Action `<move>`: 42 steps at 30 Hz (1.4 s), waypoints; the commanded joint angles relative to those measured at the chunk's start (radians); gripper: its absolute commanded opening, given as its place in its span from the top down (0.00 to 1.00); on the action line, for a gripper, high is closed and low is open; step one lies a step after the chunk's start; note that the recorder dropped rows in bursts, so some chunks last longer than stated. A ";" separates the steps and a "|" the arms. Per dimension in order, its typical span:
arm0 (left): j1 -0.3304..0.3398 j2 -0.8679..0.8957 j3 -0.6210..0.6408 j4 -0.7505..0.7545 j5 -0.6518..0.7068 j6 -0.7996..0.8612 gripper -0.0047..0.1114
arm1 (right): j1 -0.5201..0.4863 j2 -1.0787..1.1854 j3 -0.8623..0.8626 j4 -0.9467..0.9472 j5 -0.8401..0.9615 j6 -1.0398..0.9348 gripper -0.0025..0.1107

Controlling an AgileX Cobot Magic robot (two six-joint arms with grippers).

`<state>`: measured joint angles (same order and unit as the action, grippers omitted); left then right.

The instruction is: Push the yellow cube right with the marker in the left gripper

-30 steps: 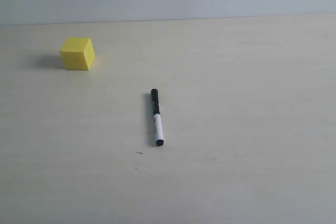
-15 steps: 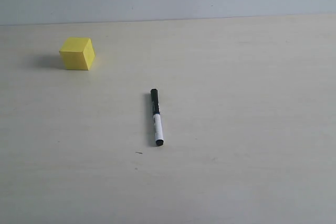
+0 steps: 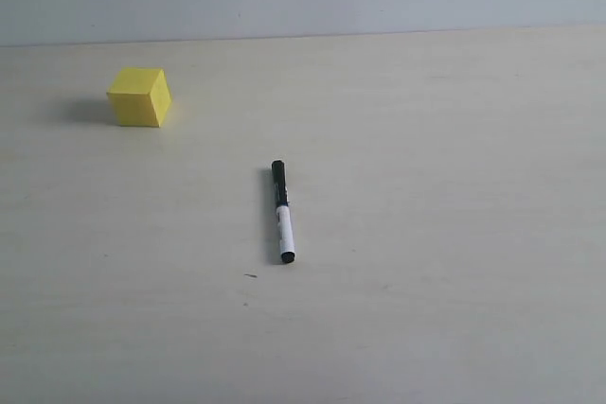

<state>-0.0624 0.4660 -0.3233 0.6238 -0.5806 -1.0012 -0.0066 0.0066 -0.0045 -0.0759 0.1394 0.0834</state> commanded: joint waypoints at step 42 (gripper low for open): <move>-0.565 1.133 -1.007 -0.851 1.565 0.715 0.96 | 0.001 -0.007 0.004 -0.003 -0.005 -0.001 0.98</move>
<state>-0.5380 1.5441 -1.2981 -0.2247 1.0279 -0.2311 -0.0066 0.0066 -0.0045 -0.0759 0.1394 0.0834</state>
